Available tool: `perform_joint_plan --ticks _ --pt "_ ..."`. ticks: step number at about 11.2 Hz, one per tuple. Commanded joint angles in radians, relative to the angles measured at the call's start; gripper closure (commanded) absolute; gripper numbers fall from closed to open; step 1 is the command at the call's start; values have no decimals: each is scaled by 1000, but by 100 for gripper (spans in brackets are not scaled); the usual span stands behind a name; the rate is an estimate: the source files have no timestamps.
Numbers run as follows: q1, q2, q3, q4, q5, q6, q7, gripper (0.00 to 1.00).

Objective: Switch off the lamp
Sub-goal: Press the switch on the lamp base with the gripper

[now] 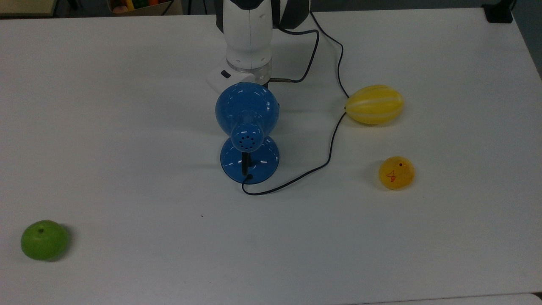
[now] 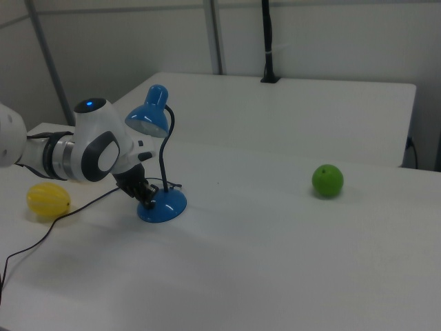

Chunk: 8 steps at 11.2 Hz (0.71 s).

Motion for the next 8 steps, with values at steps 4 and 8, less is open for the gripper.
perform_joint_plan --ticks 4,8 --pt "9 23 -3 -17 6 7 18 100" --pt "11 -38 -3 17 6 -177 32 100"
